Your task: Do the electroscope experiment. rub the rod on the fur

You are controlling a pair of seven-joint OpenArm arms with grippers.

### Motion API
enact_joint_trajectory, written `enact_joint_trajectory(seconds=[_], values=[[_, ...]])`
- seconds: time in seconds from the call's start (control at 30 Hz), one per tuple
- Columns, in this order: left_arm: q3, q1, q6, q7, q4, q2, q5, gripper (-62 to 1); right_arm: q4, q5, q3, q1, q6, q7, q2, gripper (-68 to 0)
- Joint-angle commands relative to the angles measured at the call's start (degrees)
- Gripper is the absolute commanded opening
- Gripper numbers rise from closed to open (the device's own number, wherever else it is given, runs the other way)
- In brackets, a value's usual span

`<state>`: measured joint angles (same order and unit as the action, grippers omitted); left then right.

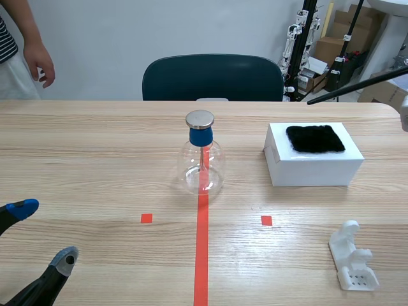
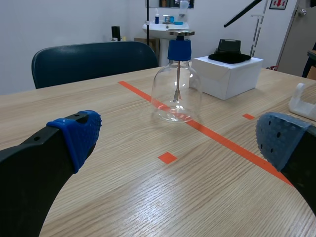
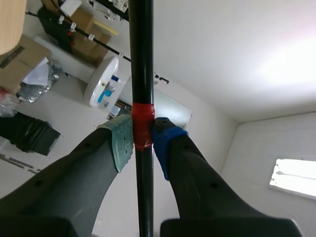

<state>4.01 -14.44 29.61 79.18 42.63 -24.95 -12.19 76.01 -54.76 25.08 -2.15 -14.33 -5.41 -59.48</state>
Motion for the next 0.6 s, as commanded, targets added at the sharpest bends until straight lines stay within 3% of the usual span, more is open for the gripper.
enact_joint_trajectory(seconds=[0.0,0.33,0.57], values=[[-0.15,0.17,-0.07,0.98,1.20,-0.50,0.55,1.4,-0.83,-1.16,0.17,-2.25,-0.81,-1.05,-0.57,-62.0],[-0.15,0.17,-0.07,0.98,1.20,-0.50,0.55,1.4,-7.04,-3.63,3.82,-5.66,-0.81,-3.67,2.40,-62.0],[-0.15,0.17,-0.07,0.98,1.20,-0.50,0.55,1.4,-9.05,-4.22,3.89,-5.46,-0.59,-0.61,2.36,-62.0]])
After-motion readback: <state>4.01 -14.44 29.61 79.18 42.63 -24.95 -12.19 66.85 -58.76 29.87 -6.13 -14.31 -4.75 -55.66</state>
